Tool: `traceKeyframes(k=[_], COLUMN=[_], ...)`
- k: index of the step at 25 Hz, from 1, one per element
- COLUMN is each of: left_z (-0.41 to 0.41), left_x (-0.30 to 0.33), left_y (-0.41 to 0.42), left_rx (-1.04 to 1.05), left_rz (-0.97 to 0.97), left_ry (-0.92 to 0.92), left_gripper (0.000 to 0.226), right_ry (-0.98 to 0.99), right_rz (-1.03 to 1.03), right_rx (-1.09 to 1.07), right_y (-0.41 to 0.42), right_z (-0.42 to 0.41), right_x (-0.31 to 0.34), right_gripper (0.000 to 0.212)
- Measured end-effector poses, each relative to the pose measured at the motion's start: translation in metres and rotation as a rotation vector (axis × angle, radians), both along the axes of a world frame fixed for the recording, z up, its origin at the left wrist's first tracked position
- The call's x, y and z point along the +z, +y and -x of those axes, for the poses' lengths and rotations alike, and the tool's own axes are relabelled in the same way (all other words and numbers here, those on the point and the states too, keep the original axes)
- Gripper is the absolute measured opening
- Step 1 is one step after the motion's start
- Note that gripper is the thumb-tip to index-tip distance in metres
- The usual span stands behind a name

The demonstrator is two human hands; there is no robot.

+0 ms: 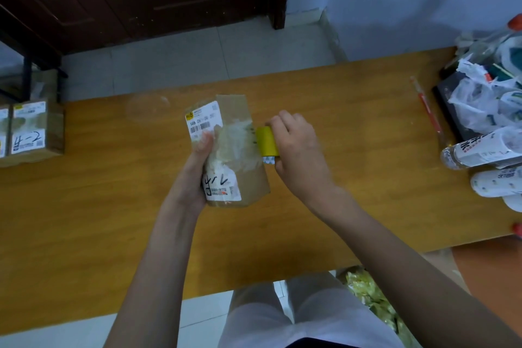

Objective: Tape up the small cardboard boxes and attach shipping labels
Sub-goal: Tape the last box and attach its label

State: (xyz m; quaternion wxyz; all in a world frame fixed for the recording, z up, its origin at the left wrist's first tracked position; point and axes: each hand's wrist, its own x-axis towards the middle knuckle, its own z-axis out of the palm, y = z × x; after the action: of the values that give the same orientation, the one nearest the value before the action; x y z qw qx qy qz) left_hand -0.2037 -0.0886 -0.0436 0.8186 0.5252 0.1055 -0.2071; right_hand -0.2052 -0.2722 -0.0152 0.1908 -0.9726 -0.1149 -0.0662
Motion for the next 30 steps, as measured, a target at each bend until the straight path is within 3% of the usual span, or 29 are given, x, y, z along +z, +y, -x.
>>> traceKeyframes(k=[3, 5, 7, 10, 12, 14, 15, 17, 20, 22, 24, 26, 28, 30], left_z=[-0.002, -0.003, -0.003, -0.001, 0.005, 0.012, 0.015, 0.016, 0.011, 0.009, 0.005, -0.002, -0.006, -0.004], left_x=[0.004, 0.002, 0.003, 0.014, 0.012, -0.002, -0.007, -0.018, -0.024, -0.022, -0.017, -0.010, -0.006, -0.006], left_y=[-0.003, -0.003, 0.002, 0.004, -0.012, -0.032, -0.039, -0.036, -0.019, -0.020, -0.022, -0.012, 0.004, 0.011], left_rx=[0.014, 0.148, 0.161, -0.066, -0.155, -0.050, 0.037, 0.169, 0.245, 0.222, 0.234, 0.285, 0.287, 0.240], left_rz=[-0.262, -0.523, -0.644, -0.492, -0.694, -1.020, -1.059, -0.868, -0.551, -0.503, -0.500, -0.434, -0.368, -0.327], left_ry=[0.037, 0.054, 0.024, 0.059, 0.008, -0.065, -0.065, -0.015, 0.097, 0.076, 0.060, 0.066, 0.058, 0.071], left_gripper=[0.078, 0.060, 0.044, 0.068, 0.079, 0.068, 0.061, 0.050, 0.040, 0.040, 0.039, 0.041, 0.049, 0.058], right_ry=[-0.051, -0.068, -0.069, -0.043, -0.025, -0.038, -0.046, -0.009, 0.101, 0.107, 0.040, -0.072, -0.144, -0.097], right_rz=[-0.013, 0.059, 0.117, 0.181, 0.228, 0.243, 0.243, 0.170, -0.209, -0.414, -0.480, -0.291, 0.059, 0.221], right_rx=[-0.020, -0.037, -0.058, -0.067, -0.050, 0.000, 0.048, 0.121, -0.019, -0.077, -0.077, -0.088, -0.103, -0.114], right_y=[0.002, 0.005, 0.007, 0.007, 0.010, 0.019, 0.020, 0.010, -0.020, -0.021, -0.016, -0.025, -0.043, -0.049], right_z=[0.000, 0.001, 0.000, -0.006, -0.010, -0.012, -0.012, -0.018, -0.026, -0.024, -0.024, -0.032, -0.038, -0.036], right_x=[0.004, 0.005, 0.004, 0.005, 0.006, 0.007, 0.007, 0.004, -0.003, -0.009, -0.011, -0.009, -0.010, -0.014], right_gripper=[0.038, 0.036, 0.036, 0.032, 0.028, 0.024, 0.025, 0.037, 0.043, 0.035, 0.032, 0.037, 0.040, 0.041])
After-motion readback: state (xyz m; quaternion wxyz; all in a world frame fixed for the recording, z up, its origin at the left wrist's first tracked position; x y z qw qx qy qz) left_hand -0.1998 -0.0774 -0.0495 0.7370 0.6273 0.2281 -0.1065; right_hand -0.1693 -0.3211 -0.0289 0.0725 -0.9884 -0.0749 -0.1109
